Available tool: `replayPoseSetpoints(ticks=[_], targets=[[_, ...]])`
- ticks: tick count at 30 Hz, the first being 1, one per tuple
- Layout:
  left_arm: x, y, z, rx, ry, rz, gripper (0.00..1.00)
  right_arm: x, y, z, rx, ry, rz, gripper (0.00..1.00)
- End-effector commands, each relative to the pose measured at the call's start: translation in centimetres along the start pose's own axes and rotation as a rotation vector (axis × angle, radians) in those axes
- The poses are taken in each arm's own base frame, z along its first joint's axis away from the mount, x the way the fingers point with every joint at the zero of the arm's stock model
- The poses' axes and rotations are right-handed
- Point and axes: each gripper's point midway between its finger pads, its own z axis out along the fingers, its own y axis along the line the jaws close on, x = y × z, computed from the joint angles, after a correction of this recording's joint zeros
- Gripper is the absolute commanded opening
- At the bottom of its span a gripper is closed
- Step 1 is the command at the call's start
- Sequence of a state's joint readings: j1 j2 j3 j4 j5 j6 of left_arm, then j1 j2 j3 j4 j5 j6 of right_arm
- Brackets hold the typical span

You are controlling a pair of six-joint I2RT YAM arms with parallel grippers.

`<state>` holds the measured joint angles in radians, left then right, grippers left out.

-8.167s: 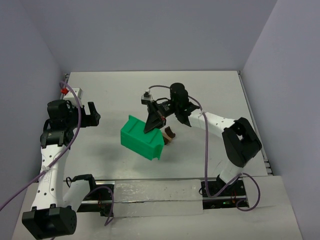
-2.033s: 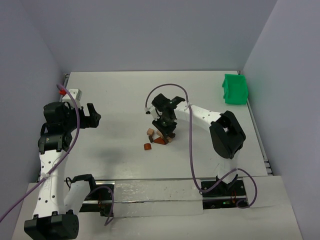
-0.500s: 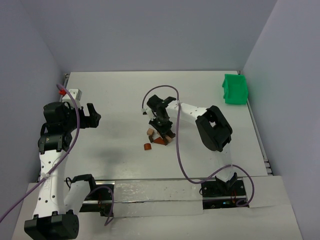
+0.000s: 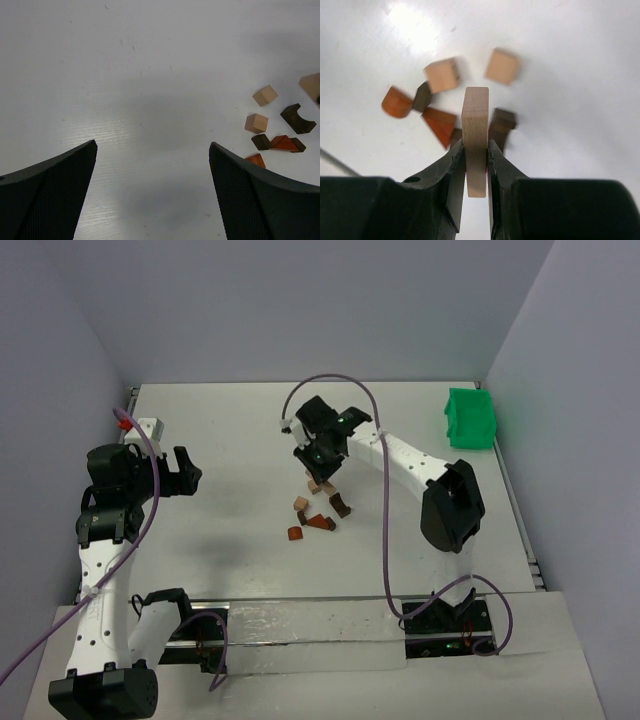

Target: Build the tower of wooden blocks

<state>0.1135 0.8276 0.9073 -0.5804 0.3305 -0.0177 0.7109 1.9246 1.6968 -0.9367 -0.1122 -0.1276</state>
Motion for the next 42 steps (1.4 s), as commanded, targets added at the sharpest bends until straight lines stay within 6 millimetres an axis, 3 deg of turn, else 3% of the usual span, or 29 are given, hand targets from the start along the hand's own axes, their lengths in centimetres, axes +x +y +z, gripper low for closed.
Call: replayPoseSetpoints(ticks=[1, 7, 16, 21, 28, 31, 42], targets=[[-0.8, -0.3, -0.2, 0.022, -0.032, 0.015, 0.99, -1.7, -5.3, -2.2, 0.167, -0.046, 0.053, 0.00], [-0.8, -0.3, -0.2, 0.021, -0.033, 0.015, 0.99, -0.2, -9.2, 2.2, 0.260, 0.044, 0.084, 0.00], [-0.8, -0.3, -0.3, 0.021, -0.035, 0.015, 0.99, 1.4, -8.6, 6.0, 0.211, 0.101, 0.099, 0.00], [-0.8, -0.3, -0.3, 0.020, -0.035, 0.015, 0.99, 2.0, -6.7, 6.8, 0.126, 0.101, 0.141, 0.00], [-0.8, -0.3, -0.3, 0.022, -0.035, 0.015, 0.99, 1.8, -2.3, 7.5, -0.027, 0.089, 0.135, 0.00], [-0.8, -0.3, -0.3, 0.021, -0.036, 0.016, 0.99, 1.5, -1.2, 7.6, -0.058, 0.085, 0.134, 0.00], [-0.8, -0.3, -0.2, 0.020, -0.035, 0.015, 0.99, -0.4, 5.8, 7.0, -0.301, 0.039, 0.196, 0.00]])
